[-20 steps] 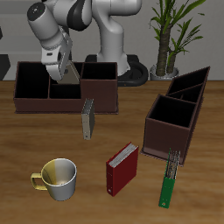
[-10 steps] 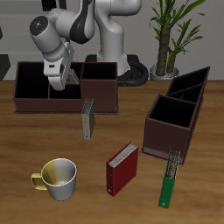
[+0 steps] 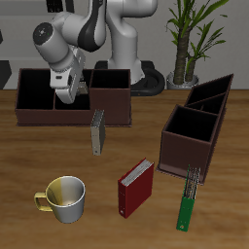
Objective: Place the right yellow book into the back desk caddy's back compartment and place the green book into the left desk caddy's back compartment and place the left yellow book into the left desk caddy's left compartment
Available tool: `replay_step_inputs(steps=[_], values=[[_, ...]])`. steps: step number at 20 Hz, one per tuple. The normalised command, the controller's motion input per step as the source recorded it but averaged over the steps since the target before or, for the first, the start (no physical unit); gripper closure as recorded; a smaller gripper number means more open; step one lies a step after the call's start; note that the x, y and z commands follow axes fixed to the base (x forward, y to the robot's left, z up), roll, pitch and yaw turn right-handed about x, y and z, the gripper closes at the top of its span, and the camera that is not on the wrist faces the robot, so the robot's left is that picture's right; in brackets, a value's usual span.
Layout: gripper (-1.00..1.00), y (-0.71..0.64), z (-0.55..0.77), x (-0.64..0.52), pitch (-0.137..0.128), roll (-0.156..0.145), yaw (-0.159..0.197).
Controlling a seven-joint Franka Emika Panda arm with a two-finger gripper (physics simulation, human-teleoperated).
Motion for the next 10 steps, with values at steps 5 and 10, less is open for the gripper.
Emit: replay_step_inputs(steps=[5,10], values=[[-1.00,0.18,0.22,-0.05,-0.026,0.037,-0.020],[-1.00,0.06,0.37,0.01,-0.049,0.002,-0.090]])
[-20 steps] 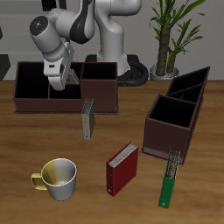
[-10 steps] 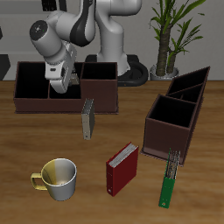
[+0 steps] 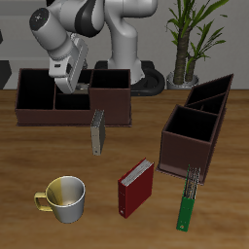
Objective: Place the right yellow book into the back desk caddy's back compartment and place the green book into the left desk caddy's back compartment and place the left yellow book into the left desk caddy's left compartment
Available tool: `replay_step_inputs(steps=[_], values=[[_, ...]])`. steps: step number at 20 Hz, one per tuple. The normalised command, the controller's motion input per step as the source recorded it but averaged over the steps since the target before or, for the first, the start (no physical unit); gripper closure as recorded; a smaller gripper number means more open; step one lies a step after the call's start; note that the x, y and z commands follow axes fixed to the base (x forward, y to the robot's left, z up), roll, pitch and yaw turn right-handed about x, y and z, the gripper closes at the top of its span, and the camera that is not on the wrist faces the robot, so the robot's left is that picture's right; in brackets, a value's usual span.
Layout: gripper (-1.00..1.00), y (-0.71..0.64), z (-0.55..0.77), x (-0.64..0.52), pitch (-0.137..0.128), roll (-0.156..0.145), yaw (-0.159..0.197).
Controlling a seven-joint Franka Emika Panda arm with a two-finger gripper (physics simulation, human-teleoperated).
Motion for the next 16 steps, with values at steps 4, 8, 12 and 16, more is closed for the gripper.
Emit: replay_step_inputs(steps=[4,8,12,16], values=[[-1.00,-0.06,0.52,0.07,-0.128,-0.021,-0.217],[-1.00,-0.35,0.52,0.29,-0.107,-0.130,-0.449],[-1.00,-0.40,0.60,0.37,-0.108,-0.142,-0.621],[-1.00,-0.17,0.29,0.39,-0.020,-0.052,-0.481]])
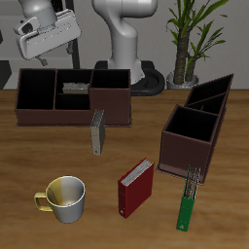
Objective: Place the right yellow book into the back desk caddy's back compartment and place the green book into the left desk caddy's back compartment and place the left yellow book into the left desk caddy's left compartment
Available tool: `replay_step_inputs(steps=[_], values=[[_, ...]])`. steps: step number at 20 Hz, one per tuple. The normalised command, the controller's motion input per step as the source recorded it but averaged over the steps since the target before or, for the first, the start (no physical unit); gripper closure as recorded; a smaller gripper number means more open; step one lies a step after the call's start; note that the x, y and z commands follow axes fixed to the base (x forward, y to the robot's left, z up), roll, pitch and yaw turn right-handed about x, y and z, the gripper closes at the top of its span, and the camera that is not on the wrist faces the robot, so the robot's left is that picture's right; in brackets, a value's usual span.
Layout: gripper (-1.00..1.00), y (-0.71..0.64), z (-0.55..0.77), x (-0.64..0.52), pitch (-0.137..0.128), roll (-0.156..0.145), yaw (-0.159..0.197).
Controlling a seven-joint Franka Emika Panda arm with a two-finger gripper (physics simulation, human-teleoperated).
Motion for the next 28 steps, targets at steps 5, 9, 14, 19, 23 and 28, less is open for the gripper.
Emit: replay_step_inputs(steps=[5,9,14,19,23,28], values=[[-1.00,0.10,0.23,0.51,-0.014,-0.029,-0.512],[-1.00,0.34,0.01,0.59,-0.005,0.001,-0.288],[-1.00,0.70,0.19,0.67,-0.029,0.018,-0.310],[-1.00,0.53,0.28,0.56,-0.082,-0.035,-0.135],[-1.00,0.74,0.16,0.60,-0.038,-0.026,-0.112],[-1.00,0.72,-0.12,0.41,0.008,-0.061,-0.102]])
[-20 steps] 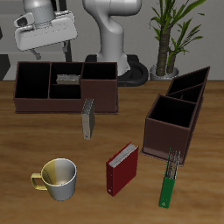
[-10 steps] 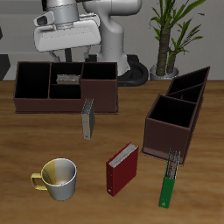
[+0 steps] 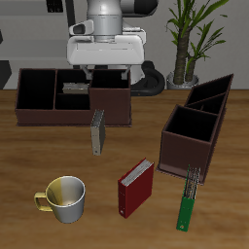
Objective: Place the right yellow book into the back desk caddy's back compartment and place the green book into the left desk caddy's back compartment and place the left yellow book into the left desk caddy's left compartment
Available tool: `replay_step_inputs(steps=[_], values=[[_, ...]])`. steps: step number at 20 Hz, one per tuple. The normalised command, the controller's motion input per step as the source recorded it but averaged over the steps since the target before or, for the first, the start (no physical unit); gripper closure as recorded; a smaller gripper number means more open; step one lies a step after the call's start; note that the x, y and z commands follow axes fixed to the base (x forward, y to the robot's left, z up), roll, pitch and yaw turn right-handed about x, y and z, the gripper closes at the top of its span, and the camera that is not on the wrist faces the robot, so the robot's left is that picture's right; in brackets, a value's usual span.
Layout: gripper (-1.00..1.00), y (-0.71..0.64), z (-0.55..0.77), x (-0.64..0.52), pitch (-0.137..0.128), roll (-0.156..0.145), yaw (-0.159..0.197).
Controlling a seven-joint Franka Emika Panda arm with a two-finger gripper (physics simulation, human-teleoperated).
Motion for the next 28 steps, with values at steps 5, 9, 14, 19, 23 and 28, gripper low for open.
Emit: replay_step_inputs(steps=[5,9,14,19,23,28], values=[[-1.00,0.55,-0.09,0.30,0.007,-0.018,-0.045],[-1.00,0.80,-0.06,0.34,-0.017,0.003,-0.026],[-1.00,0.63,-0.14,0.37,0.014,0.017,-0.002],[-1.00,0.59,-0.05,0.33,-0.027,-0.001,0.000],[-1.00,0.35,-0.15,0.29,-0.018,0.014,0.016],[-1.00,0.36,-0.31,0.39,0.026,-0.021,-0.039]])
